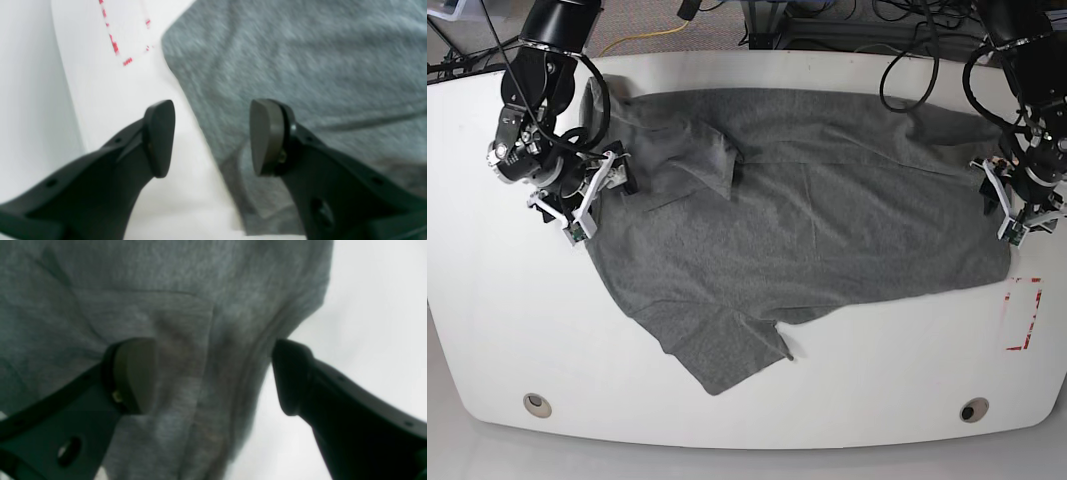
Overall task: Fold the T-shirt properly
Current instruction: 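Slide both grippers along the shirt toward the collar to smooth it, then grasp the shirt edges near the collar with both grippers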
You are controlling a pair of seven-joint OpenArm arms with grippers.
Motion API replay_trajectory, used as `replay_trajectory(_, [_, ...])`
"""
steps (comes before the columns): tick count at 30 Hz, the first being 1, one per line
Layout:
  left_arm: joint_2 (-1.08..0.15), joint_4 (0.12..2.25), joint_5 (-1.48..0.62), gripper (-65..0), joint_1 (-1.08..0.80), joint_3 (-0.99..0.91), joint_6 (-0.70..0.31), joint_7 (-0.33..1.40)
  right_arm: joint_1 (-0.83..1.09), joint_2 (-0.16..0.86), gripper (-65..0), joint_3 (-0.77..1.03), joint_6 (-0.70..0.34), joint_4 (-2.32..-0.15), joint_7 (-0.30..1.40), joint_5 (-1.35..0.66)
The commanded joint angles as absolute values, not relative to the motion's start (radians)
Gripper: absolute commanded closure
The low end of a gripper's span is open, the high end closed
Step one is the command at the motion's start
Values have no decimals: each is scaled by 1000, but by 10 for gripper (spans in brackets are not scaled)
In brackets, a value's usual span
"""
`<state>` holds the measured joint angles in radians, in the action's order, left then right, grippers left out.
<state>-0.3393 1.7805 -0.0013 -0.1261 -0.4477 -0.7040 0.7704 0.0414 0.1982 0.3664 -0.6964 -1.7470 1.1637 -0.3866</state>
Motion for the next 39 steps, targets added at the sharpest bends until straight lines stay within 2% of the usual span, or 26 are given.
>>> replay_trajectory(1, [-332,1811,-10,-331,-137,-483,-698,756,25,197,-509,367,-698,-1742,1145,-397])
replay_trajectory(6, [-280,1816,-5,-331,-150,-553,-698,756,15,177,-509,366,-698,-1666,1125,-404])
replay_trajectory(28, [-278,1842,-2,-331,-168,-565,-698,756,7,136,-504,364,-698,-1590,1104,-404])
replay_trajectory(32, [-278,1844,-2,-331,-168,-565,-698,756,8,136,-407,364,-698,-1590,1104,-404])
replay_trajectory(35, [-280,1842,-2,-331,-168,-565,-698,756,8,136,-285,364,-698,-1590,1104,-404])
replay_trajectory(38, [-280,1840,-2,-331,-170,-565,-698,756,8,136,-190,364,-698,-1590,1104,-404])
replay_trajectory(39, [-280,1840,-2,-331,-170,-565,-698,756,8,136,-176,364,-698,-1592,1104,-404])
